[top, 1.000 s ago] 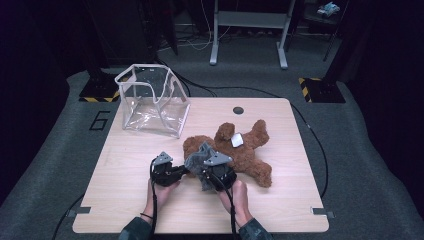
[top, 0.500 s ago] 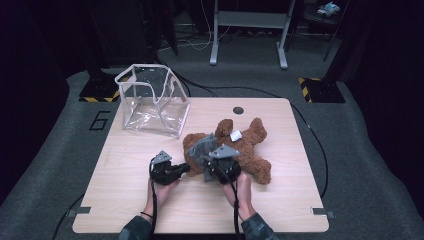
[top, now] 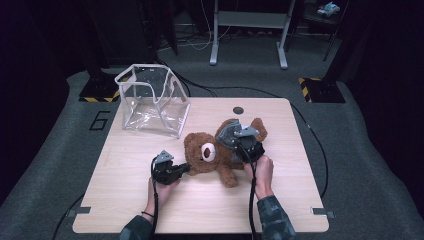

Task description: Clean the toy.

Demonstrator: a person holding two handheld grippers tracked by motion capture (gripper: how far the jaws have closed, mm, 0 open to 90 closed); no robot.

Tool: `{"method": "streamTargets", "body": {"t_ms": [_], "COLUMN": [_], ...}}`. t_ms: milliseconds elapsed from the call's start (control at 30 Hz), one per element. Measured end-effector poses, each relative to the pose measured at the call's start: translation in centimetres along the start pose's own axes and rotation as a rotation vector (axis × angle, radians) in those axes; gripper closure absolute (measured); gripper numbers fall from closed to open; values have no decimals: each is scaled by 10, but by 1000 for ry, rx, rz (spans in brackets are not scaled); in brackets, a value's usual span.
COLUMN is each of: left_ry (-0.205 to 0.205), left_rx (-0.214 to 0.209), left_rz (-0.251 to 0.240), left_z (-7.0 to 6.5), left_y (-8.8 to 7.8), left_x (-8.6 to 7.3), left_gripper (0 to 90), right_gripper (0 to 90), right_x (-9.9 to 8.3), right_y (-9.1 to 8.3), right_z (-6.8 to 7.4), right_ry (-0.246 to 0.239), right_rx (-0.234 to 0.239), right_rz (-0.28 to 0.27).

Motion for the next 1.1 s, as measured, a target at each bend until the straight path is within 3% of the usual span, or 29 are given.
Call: {"method": "streamTargets", "body": {"t_ms": [33, 100, 200, 267, 333, 400, 433, 467, 500, 533, 567, 633, 700, 733, 800, 867, 900, 933, 1000, 1033, 1100], "left_ry": [7, 19, 20, 28, 49, 56, 61, 68, 68, 65, 65, 70, 70, 69, 72, 70, 70, 71, 73, 75, 76], "left_rx": [9, 16, 26, 31, 54, 54, 61, 59, 59, 64, 64, 64, 64, 69, 62, 63, 63, 63, 61, 62, 59], "left_rz": [11, 34, 70, 79, 95, 103, 93, 101, 101, 97, 97, 106, 105, 100, 104, 107, 107, 107, 105, 105, 106], "left_z": [-1, -2, -2, -3, -5, -6, -7, -6, -6, -7, -7, -7, -7, -7, -7, -7, -7, -7, -7, -8, -8], "left_y": [1, 3, 6, 7, 9, 10, 11, 10, 10, 10, 10, 10, 10, 10, 10, 10, 10, 10, 10, 10, 10], "left_x": [0, 1, 2, 2, 2, 2, 2, 2, 2, 2, 2, 2, 2, 2, 2, 2, 2, 2, 2, 2, 2], "left_gripper": [837, 837, 835, 834, 833, 834, 834, 834, 834, 834, 834, 834, 834, 833, 833, 832, 831, 831, 830, 829, 829], "right_gripper": [749, 748, 747, 747, 747, 748, 748, 748, 748, 748, 748, 745, 745, 744, 745, 745, 745, 747, 749, 749, 749], "right_x": [1, 3, 10, 11, 11, 10, 9, 6, 6, 2, 2, -2, -1, 3, 10, 15, 15, 14, 13, 10, 4], "right_y": [-1, -6, -7, -5, 7, 9, 9, 8, 8, 8, 8, 9, 7, -1, -8, -7, -7, 3, 7, 12, 13], "right_z": [-3, -2, 12, 18, 23, 20, 15, 7, 7, -5, -5, -20, -22, -16, -5, 11, 11, 15, 12, 5, -17], "right_ry": [-2, 40, 14, 0, -19, -3, 5, 12, 12, 13, 13, 30, 47, 42, 32, 1, 1, -32, -28, 8, 47], "right_rx": [-3, 34, 105, 115, 91, 94, 93, 58, 58, 17, 17, -14, -4, 11, 99, 128, 128, 88, 82, 92, 30], "right_rz": [-6, -24, -42, -33, -2, -4, -4, -3, -3, 1, 1, 20, 19, -6, -38, -26, -26, 11, 14, 11, 16]}}
Point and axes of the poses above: each handheld gripper's, and its own axes: y roughly forward along the jaws, x roughly out of its top, z roughly to its left, the point moved 1 cm from there along y, roughly forward along the jaws, and after that the axes turned 1 degree about z, right-handed, at the moved point
